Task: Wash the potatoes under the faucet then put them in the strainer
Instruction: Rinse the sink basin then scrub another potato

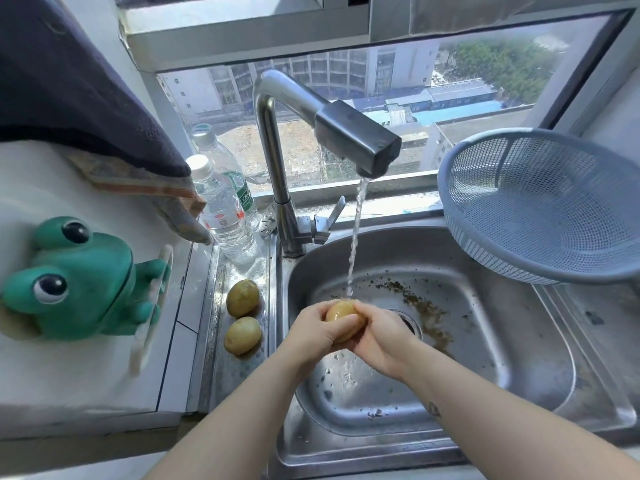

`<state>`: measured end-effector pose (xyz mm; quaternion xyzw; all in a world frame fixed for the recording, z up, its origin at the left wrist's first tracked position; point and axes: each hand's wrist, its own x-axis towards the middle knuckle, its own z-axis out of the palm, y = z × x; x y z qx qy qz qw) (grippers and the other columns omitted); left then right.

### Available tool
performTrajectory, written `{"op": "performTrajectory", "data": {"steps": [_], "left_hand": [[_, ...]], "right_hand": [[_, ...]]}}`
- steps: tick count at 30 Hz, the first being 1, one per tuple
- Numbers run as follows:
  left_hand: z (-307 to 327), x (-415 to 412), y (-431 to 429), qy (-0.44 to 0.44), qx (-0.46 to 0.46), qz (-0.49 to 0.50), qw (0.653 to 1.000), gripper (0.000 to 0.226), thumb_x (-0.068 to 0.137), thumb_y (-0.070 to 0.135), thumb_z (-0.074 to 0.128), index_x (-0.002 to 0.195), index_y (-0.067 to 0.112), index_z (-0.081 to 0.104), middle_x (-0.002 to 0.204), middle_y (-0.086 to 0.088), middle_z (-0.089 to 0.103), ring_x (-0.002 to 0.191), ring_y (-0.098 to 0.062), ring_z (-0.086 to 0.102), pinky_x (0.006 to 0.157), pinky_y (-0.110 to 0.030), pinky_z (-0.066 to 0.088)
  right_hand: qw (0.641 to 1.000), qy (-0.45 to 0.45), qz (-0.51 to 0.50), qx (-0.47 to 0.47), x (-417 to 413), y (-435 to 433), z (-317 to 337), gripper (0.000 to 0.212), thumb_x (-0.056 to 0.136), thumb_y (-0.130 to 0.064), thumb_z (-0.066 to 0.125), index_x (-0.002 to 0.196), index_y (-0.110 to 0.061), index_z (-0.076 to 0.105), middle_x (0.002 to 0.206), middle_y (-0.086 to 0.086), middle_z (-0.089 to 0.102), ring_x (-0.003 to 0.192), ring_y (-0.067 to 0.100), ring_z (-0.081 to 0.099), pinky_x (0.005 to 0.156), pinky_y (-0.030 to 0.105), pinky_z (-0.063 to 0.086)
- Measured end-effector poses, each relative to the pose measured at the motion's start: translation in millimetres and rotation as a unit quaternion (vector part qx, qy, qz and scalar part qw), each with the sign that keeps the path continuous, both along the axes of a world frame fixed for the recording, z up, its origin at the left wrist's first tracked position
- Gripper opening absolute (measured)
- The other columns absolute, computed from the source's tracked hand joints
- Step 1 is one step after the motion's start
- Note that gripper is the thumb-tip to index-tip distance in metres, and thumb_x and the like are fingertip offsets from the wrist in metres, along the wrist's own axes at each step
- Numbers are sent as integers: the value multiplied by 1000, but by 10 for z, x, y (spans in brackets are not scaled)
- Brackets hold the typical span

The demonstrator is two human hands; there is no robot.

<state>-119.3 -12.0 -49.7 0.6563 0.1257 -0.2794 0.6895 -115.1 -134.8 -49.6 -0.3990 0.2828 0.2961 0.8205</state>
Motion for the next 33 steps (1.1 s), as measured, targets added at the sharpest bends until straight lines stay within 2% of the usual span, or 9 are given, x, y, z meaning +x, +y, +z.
{"op": "performTrajectory", "data": {"steps": [2,6,9,13,16,19,21,24,33], "left_hand": [[30,-30,-44,-71,128,-26,989,38,73,25,73,109,17,68,104,-5,71,94,-21,69,85,-37,57],[86,-146,-89,-228,319,-53,918,44,82,24,71,124,26,57,112,17,57,100,1,51,81,-2,35],[76,-174,-72,-281,327,-78,899,51,82,19,72,129,23,53,115,18,49,104,4,45,85,2,29],[58,-179,-11,-269,306,-43,912,50,79,6,71,118,30,50,114,13,52,104,1,50,90,-6,37],[68,-194,-16,-245,302,-23,921,57,80,8,69,124,32,43,118,15,50,104,2,50,94,-18,43],[89,-157,-44,-225,308,-23,924,67,84,11,65,143,21,34,124,20,38,115,4,40,95,-9,29],[115,-125,-71,-247,300,-39,921,49,83,8,59,129,23,50,120,21,47,113,1,47,96,-8,31],[134,-91,-103,-261,294,-65,917,31,79,9,53,92,37,56,93,12,62,96,-12,59,91,-31,49],[187,-32,-111,-197,254,-61,945,14,79,17,58,82,30,62,74,10,66,71,-5,62,61,-21,48]], "right_hand": [[999,24,-30,-8,20,48,0,36,101,-20,37,108,9,55,98,25,62,88,31,63,75,42,53],[991,79,-81,-65,99,136,27,24,97,-20,46,99,2,56,87,20,61,75,30,62,62,40,51],[982,117,-104,-102,157,164,24,25,97,-24,45,98,-1,55,87,19,60,74,31,60,60,40,49],[994,82,52,-51,148,133,57,42,96,-39,47,118,-5,59,112,20,65,93,33,65,70,43,55],[998,13,62,15,123,116,74,37,98,-26,46,119,2,58,113,20,64,96,30,64,80,40,54],[994,-77,76,5,101,125,91,15,97,-13,47,104,-5,58,97,14,61,85,22,62,75,32,53],[981,-136,126,-65,86,114,91,13,93,-8,52,105,-15,51,95,9,58,84,16,61,71,28,52],[957,-187,145,-167,95,78,119,48,91,-9,58,133,-21,37,116,10,58,99,17,61,75,24,53],[955,-194,186,-124,116,-103,150,47,87,-4,61,128,-17,41,114,14,57,88,21,65,70,33,57]]}}
